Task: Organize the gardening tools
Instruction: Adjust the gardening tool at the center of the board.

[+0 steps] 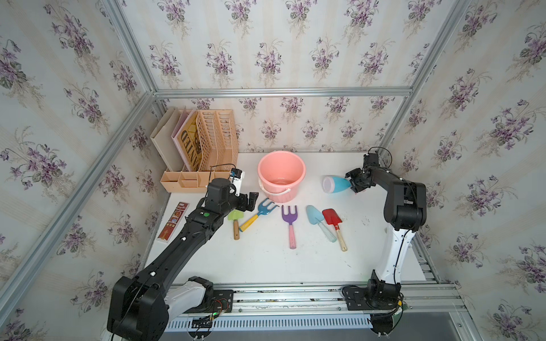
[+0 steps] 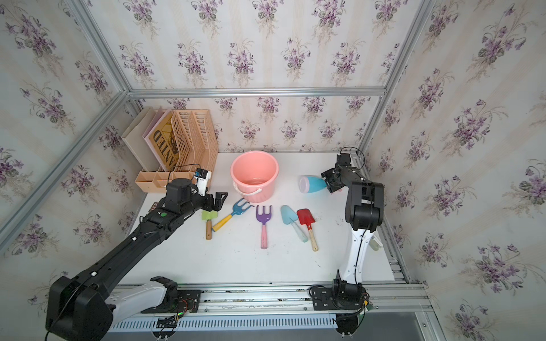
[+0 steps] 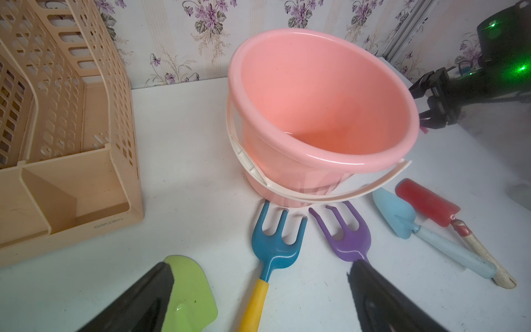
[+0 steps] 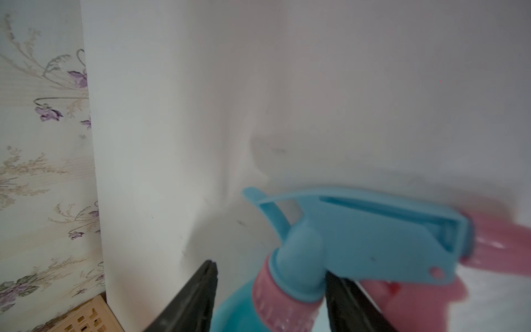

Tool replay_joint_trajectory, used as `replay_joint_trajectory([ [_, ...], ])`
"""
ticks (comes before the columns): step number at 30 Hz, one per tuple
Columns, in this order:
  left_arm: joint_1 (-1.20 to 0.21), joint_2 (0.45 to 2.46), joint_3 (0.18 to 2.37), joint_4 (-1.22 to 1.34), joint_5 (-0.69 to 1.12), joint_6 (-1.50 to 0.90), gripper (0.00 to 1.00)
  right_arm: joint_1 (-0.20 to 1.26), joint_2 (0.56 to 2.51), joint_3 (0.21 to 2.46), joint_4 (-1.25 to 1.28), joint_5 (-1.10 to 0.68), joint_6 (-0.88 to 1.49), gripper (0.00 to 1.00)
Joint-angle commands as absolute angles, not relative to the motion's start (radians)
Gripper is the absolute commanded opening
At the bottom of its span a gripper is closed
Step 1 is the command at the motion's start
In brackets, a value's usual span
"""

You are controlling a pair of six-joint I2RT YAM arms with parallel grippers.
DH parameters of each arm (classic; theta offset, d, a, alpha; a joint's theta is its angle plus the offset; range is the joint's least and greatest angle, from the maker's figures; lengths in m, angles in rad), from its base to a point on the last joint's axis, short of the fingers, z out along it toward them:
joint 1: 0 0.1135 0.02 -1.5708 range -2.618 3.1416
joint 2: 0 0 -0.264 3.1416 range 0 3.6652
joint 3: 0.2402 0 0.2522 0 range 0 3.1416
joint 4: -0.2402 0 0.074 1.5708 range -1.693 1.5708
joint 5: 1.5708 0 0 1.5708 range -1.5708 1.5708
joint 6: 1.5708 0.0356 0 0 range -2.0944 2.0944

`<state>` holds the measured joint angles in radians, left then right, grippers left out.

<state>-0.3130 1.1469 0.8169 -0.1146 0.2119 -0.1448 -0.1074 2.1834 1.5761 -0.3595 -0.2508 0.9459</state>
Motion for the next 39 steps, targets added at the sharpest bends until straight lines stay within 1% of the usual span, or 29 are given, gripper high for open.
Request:
replay_joint_trajectory([
  [1,-0.312,1.148,0.818,-0.096,0.204,-0.135,0.99,-0.106,2.236,1.625,-0.388,-0.296,0.951,0.61],
  [4,-0.313,1.144,0.817,-0.095,0.201,-0.134,0.99,-0.106,2.257,1.645,-0.418,-0.301,0.928,0.51],
  [11,-0.312,1.133,0.815,-0.101,0.198,-0.137,0.99,-0.106,2.212,1.567,-0.354,-0.275,0.91,0.12],
  [14,-0.313,1.124,0.814,-0.103,0.193,-0.137,0.99,-0.103,2.178,1.537,-0.289,-0.274,0.901,0.03],
  [16,-0.313,1.123,0.814,-0.103,0.191,-0.138,0.99,-0.093,2.144,1.51,-0.219,-0.268,0.882,0.01],
  [19,-0.312,1.123,0.815,-0.101,0.192,-0.142,0.99,-0.056,2.06,1.465,-0.12,-0.192,0.814,0.01],
  [22,-0.312,1.121,0.815,-0.1,0.19,-0.145,0.99,-0.003,1.952,1.396,-0.02,-0.066,0.741,0.02],
  [24,-0.313,1.118,0.813,-0.1,0.19,-0.146,0.99,0.041,1.888,1.357,0.03,0.036,0.678,0.05],
  [27,-0.312,1.118,0.813,-0.097,0.19,-0.144,0.99,0.111,1.82,1.3,0.113,0.185,0.592,0.05],
  [31,-0.313,1.117,0.809,-0.093,0.189,-0.144,0.99,0.183,1.783,1.274,0.158,0.41,0.528,0.0],
  [36,-0.313,1.111,0.803,-0.091,0.183,-0.134,0.99,0.271,1.804,1.257,0.296,0.681,0.378,0.0],
  [39,-0.313,1.108,0.796,-0.089,0.179,-0.13,0.99,0.311,1.834,1.23,0.424,0.793,0.293,0.0],
])
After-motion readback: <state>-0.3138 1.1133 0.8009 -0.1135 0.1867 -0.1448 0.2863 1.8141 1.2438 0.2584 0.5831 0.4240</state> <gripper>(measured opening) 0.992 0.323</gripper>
